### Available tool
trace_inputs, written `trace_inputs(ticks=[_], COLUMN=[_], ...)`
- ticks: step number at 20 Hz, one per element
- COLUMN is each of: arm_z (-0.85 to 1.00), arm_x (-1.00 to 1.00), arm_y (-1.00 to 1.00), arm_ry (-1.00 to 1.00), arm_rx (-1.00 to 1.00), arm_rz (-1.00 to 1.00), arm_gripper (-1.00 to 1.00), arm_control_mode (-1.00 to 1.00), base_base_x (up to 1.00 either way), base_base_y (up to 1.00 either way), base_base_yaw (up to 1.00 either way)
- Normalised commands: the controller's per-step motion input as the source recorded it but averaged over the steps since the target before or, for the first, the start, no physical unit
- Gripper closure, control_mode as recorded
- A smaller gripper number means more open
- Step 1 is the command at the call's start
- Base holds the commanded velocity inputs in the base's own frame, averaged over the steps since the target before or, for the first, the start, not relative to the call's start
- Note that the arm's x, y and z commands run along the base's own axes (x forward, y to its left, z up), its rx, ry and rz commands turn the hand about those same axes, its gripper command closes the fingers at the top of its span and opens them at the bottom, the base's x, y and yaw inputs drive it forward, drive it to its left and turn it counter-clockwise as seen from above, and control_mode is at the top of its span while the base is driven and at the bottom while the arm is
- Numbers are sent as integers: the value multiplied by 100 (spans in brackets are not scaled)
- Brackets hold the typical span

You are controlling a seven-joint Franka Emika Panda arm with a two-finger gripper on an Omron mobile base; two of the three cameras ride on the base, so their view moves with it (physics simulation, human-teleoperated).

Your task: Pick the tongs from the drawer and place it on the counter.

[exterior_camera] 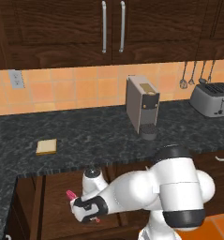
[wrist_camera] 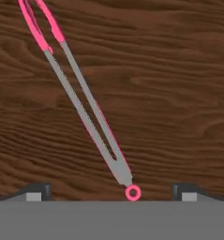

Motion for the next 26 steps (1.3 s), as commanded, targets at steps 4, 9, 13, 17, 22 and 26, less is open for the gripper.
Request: trace_inputs(ticks=[4,9,13,17,22,26], arm_z=[-46,-25,-14,-13,-2,0], arm_x=[0,1,14,1,5,2], arm_y=[0,0,0,0,9,11], arm_ry=[0,0,0,0,0,0], arm_rx=[0,0,0,0,0,0], arm_rz=[5,4,3,3,0,0], arm_gripper=[-100,-100,-100,-100,-100,-100], arm_control_mode=[-100,-100,-100,-100,-100,-100], base_base_x=[0,0,0,0,0,0], base_base_y=[0,0,0,0,0,0], base_base_yaw=[0,0,0,0,0,0])
